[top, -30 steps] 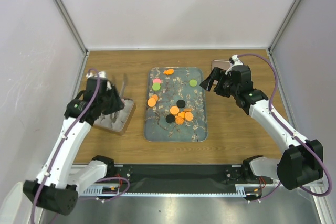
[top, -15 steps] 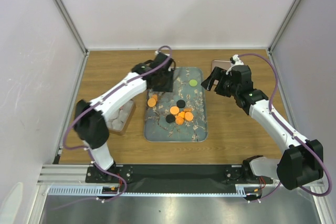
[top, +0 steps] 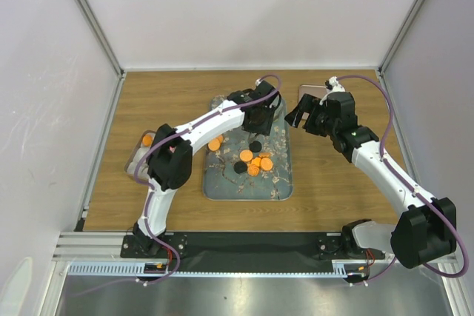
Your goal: Pack the cookies
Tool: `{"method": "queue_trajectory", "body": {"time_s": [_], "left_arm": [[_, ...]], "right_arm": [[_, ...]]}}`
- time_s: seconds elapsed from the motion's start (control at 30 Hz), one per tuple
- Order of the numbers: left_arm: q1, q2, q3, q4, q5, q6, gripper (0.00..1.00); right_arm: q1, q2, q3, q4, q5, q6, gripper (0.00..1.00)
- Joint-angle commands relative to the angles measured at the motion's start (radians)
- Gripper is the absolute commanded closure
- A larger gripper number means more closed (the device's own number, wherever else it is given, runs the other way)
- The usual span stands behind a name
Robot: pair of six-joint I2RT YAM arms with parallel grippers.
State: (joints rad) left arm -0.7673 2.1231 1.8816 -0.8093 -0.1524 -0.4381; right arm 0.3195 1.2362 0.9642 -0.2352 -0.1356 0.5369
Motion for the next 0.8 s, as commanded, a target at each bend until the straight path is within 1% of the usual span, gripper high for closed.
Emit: {"method": "queue_trajectory", "body": {"time_s": [0.0, 0.77], "left_arm": [[-0.007, 0.003, 0.054, 0.009, -0.03, 0.022, 0.48], [-0.026, -0.003, -0.03, 0.019, -0.019, 0.044, 0.48]], "right_arm": [[0.006, -0.018, 0.021, 0.01, 0.019, -0.023, 0.13], [0.004, -0.009, 0.021, 0.013, 0.018, -0.023, 0.13]]}}
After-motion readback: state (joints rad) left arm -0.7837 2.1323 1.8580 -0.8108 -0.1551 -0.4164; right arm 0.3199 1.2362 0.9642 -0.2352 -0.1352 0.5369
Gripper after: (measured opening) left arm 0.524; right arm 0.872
